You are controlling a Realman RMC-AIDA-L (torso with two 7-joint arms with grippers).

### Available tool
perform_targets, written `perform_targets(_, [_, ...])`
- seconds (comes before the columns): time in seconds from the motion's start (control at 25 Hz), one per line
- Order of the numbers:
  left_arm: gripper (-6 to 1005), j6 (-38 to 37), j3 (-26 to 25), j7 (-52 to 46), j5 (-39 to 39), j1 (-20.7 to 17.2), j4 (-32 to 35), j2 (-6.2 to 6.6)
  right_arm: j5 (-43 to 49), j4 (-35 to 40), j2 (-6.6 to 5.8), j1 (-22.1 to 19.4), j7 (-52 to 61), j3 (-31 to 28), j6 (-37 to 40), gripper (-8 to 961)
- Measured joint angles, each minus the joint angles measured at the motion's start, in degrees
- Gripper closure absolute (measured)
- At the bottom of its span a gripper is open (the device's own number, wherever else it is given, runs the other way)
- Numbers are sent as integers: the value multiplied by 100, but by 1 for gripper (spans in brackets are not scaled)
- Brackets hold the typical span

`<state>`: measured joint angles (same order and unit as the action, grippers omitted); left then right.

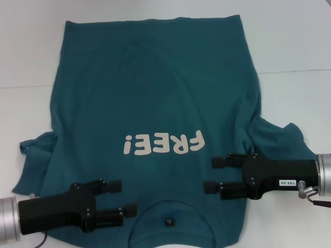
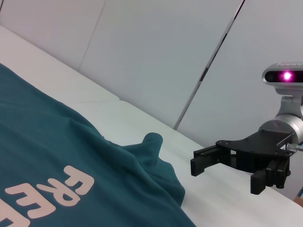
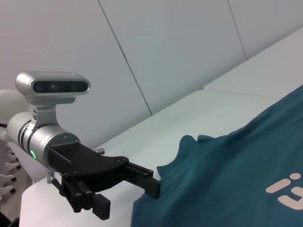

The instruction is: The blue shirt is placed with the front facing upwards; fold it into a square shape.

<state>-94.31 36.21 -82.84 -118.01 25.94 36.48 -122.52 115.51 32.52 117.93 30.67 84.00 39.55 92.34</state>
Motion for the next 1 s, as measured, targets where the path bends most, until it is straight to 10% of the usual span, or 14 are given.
perform_targets(1.0, [125,1472,-1796,-227,61,-159,6,40,-139,-54,96,17,69,-17,1,36])
